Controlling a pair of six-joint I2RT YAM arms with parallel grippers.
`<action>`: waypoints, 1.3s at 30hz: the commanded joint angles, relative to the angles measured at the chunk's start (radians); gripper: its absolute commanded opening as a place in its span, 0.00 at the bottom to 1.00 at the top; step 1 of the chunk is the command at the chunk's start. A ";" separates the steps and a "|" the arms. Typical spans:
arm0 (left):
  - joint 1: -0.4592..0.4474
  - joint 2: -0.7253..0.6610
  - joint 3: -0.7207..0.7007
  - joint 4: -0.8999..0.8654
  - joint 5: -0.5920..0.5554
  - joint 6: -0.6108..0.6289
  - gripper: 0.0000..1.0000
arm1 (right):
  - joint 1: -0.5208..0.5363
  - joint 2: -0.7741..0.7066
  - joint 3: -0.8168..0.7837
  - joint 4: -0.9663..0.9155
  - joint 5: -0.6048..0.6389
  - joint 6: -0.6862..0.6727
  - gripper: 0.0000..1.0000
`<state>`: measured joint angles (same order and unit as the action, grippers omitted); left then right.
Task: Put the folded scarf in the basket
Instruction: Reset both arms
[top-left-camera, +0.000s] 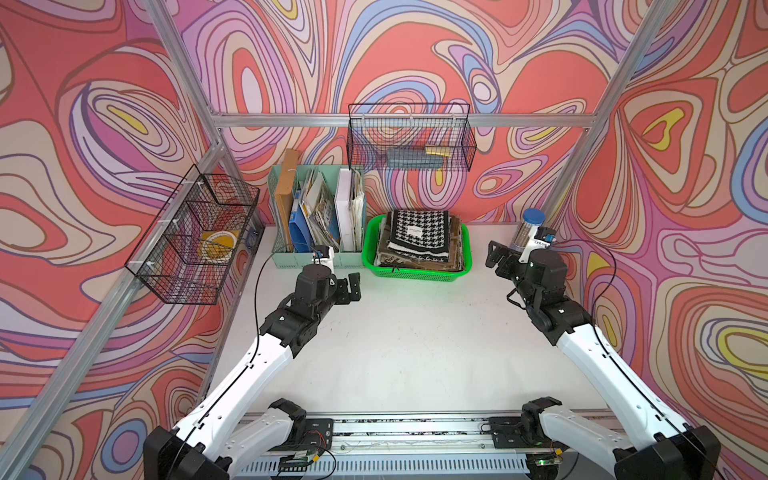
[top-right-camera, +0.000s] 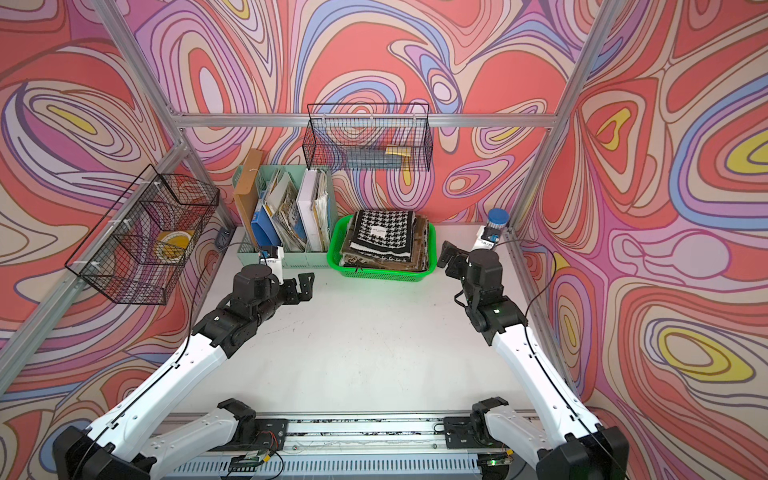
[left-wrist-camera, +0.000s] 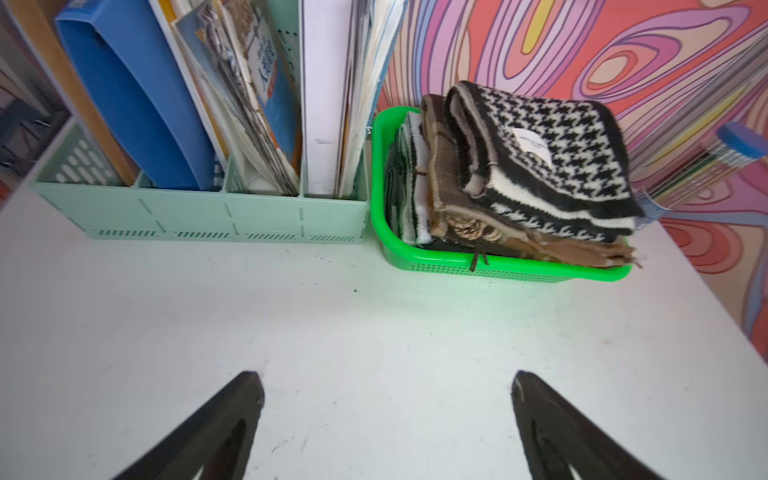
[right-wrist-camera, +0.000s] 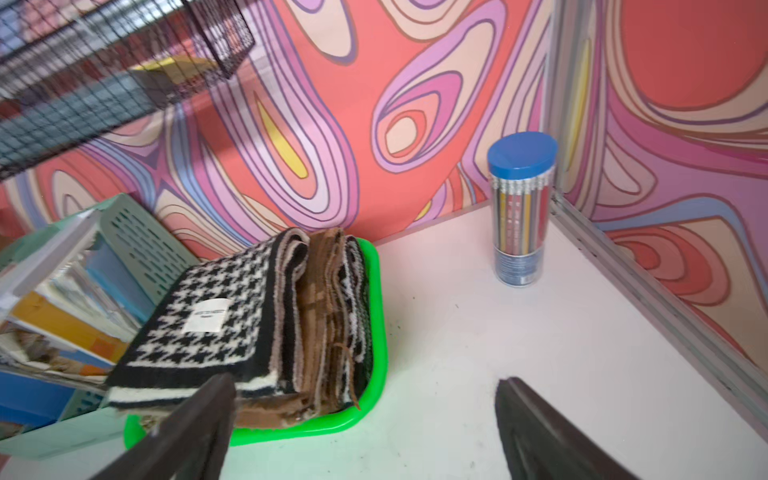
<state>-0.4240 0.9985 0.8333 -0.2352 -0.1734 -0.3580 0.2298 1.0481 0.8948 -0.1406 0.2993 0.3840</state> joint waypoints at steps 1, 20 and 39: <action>-0.001 -0.028 -0.097 0.118 -0.181 0.114 0.99 | -0.003 0.015 -0.056 0.076 0.128 -0.071 0.98; 0.077 0.037 -0.476 0.581 -0.463 0.303 0.99 | -0.003 0.226 -0.391 0.630 0.170 -0.412 0.98; 0.157 0.376 -0.482 1.029 -0.426 0.367 0.99 | -0.003 0.525 -0.476 1.089 0.204 -0.519 0.98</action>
<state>-0.2844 1.3472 0.3531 0.6392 -0.6456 -0.0238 0.2298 1.5414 0.4194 0.8295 0.5152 -0.0940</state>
